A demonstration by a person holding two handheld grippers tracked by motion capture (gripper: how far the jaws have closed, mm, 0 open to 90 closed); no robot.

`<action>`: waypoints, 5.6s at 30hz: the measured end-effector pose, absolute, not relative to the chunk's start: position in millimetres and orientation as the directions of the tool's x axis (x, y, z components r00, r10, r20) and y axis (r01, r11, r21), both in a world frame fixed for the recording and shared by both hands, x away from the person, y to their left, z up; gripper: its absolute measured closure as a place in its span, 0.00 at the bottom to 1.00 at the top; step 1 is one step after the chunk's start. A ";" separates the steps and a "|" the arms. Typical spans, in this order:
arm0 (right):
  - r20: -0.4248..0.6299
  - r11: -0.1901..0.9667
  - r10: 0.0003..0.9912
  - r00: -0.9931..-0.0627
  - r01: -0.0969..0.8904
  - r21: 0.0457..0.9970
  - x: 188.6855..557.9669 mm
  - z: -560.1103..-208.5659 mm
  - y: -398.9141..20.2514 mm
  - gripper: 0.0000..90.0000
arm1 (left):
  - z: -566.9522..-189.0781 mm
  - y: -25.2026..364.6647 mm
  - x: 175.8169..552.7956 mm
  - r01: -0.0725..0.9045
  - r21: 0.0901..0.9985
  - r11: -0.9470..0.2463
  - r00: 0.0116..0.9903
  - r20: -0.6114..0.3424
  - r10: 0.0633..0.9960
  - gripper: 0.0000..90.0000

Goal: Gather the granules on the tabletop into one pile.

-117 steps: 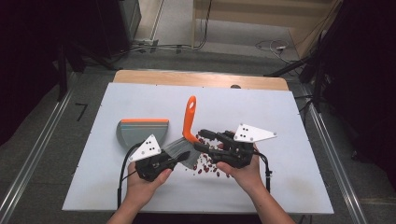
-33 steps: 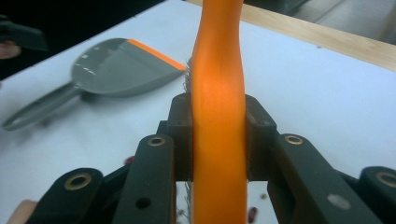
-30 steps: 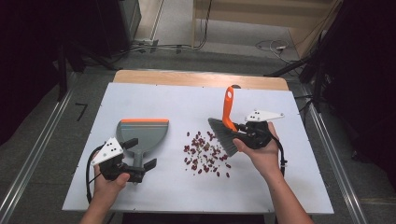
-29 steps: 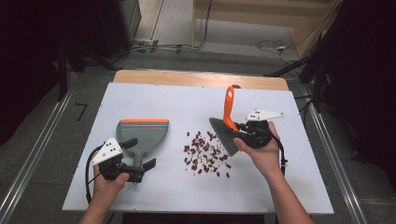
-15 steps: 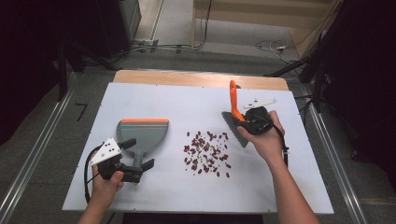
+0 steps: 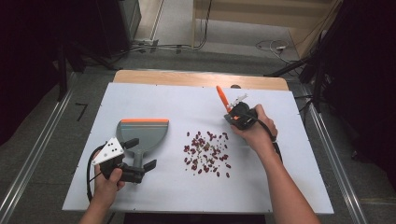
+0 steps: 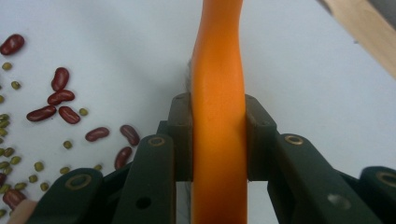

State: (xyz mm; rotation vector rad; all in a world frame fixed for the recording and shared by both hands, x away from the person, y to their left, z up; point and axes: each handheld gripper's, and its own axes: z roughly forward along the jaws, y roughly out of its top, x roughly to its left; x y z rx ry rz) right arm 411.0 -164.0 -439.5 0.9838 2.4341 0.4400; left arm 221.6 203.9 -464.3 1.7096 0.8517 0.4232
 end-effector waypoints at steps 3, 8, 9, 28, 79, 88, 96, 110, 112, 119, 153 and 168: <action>-0.297 0.704 0.698 -0.651 0.550 0.449 407.2 -443.8 -151.5 0.77 | -464.6 204.9 221.5 0.325 0.939 -0.114 0.673 -0.145 0.725 0.00; -0.286 0.739 0.661 -0.694 0.535 0.409 397.3 -446.3 -139.7 0.77 | -465.0 204.5 221.3 0.327 0.938 -0.115 0.674 -0.146 0.724 0.00; -0.275 0.738 0.660 -0.699 0.536 0.410 395.3 -446.1 -139.4 0.77 | -465.1 204.3 221.2 0.327 0.938 -0.116 0.675 -0.146 0.724 0.00; -0.215 0.779 0.588 -0.780 0.475 0.408 355.2 -446.9 -126.1 0.76 | -466.3 205.4 221.0 0.329 0.937 -0.117 0.672 -0.146 0.726 0.00; -0.276 0.882 0.380 -0.883 0.255 0.396 366.5 -449.3 -63.4 0.76 | -468.1 205.4 220.5 0.324 0.935 -0.143 0.677 -0.124 0.725 0.00; -0.272 0.882 0.373 -0.887 0.248 0.400 354.9 -442.6 -67.7 0.76 | -469.7 207.9 221.1 0.323 0.935 -0.147 0.678 -0.120 0.725 0.00; -0.334 0.879 0.387 -0.860 0.235 0.414 376.4 -429.2 -56.5 0.76 | -469.4 207.9 220.9 0.324 0.935 -0.145 0.675 -0.121 0.728 0.00; -0.281 0.904 0.312 -0.907 0.193 0.381 360.4 -445.6 -41.2 0.76 | -470.2 211.4 221.4 0.330 0.935 -0.129 0.670 -0.136 0.729 0.00; -0.306 0.908 0.304 -0.902 0.177 0.379 357.5 -443.2 -44.1 0.76 | -470.0 210.5 221.1 0.330 0.935 -0.130 0.671 -0.136 0.729 0.00; -0.246 0.825 0.375 -0.894 0.201 0.528 336.5 -402.0 -54.9 0.76 | -469.5 210.6 220.6 0.325 0.937 -0.131 0.667 -0.129 0.733 0.00; 0.219 0.659 0.560 -0.799 0.590 0.467 355.7 -456.3 -80.0 0.76 | -467.1 221.3 216.8 0.297 0.951 -0.087 0.664 -0.140 0.735 0.00; 0.262 0.524 0.682 -0.683 0.706 0.477 366.6 -460.7 -124.4 0.75 | -467.3 220.0 216.7 0.301 0.949 -0.097 0.666 -0.136 0.734 0.00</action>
